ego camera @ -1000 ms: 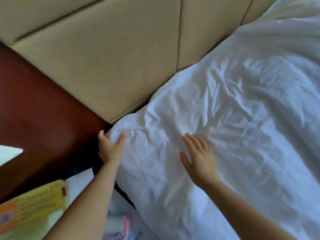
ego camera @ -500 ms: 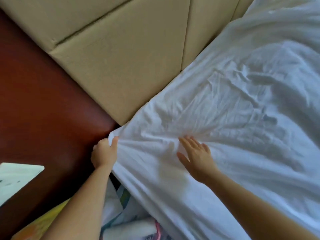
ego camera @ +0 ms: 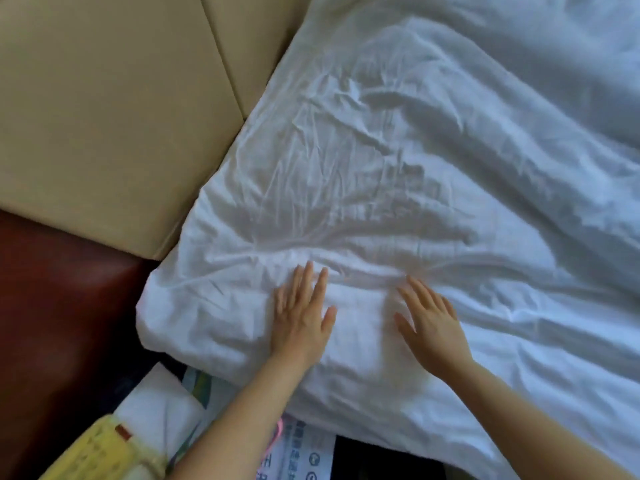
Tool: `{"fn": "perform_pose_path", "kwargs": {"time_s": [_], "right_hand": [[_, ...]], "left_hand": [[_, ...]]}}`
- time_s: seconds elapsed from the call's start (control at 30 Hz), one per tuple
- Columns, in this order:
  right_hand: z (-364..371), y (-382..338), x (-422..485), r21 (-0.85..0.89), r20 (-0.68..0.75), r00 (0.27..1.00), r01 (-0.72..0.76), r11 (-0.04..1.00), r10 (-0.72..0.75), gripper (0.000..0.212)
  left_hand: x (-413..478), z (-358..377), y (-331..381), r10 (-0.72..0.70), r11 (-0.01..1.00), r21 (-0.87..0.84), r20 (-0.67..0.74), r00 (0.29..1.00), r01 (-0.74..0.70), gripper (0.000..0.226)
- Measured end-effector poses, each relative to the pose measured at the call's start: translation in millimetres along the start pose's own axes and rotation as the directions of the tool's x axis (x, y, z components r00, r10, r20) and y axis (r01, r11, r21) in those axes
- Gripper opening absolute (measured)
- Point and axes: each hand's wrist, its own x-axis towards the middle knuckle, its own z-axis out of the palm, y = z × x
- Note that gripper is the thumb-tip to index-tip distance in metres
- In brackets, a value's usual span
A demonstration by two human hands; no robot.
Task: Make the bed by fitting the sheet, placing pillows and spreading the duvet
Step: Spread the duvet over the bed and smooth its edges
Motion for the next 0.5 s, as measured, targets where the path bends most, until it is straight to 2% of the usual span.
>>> {"fn": "perform_pose_path", "kwargs": {"time_s": [0.03, 0.1, 0.2, 0.27, 0.3, 0.4, 0.5], "right_hand": [[1.6, 17.6, -12.1, -0.015, 0.009, 0.999, -0.047, 0.999, 0.048, 0.054], [3.1, 53.5, -36.4, -0.048, 0.052, 0.991, -0.123, 0.991, 0.125, 0.053], [7.7, 105.6, -74.0, -0.028, 0.029, 0.974, -0.223, 0.974, 0.224, 0.051], [9.5, 137.4, -100.6, -0.019, 0.016, 0.951, -0.308, 0.951, 0.309, 0.048], [12.5, 154.3, -115.6, -0.027, 0.036, 0.938, -0.345, 0.938, 0.345, 0.05], [16.6, 202.2, -157.7, -0.108, 0.066, 0.892, -0.439, 0.892, 0.447, 0.063], [22.7, 245.8, -194.9, -0.121, 0.13, 0.843, -0.509, 0.852, 0.522, 0.075]], "left_hand": [[0.3, 8.2, 18.6, 0.099, 0.995, 0.001, 0.038, 0.994, -0.099, 0.056], [-0.1, 20.9, 54.2, 0.207, 0.978, -0.021, 0.139, 0.969, -0.206, 0.054], [-6.7, 39.5, 102.5, 0.276, 0.957, 0.007, 0.285, 0.918, -0.29, 0.059], [-15.0, 48.4, 135.0, 0.28, 0.947, 0.042, 0.372, 0.885, -0.317, 0.072], [-19.2, 56.5, 150.9, 0.301, 0.937, 0.043, 0.402, 0.865, -0.346, 0.076], [-29.8, 75.3, 197.4, 0.38, 0.903, 0.015, 0.443, 0.812, -0.43, 0.067], [-44.7, 96.3, 237.2, 0.455, 0.836, 0.067, 0.469, 0.757, -0.544, 0.082]]}}
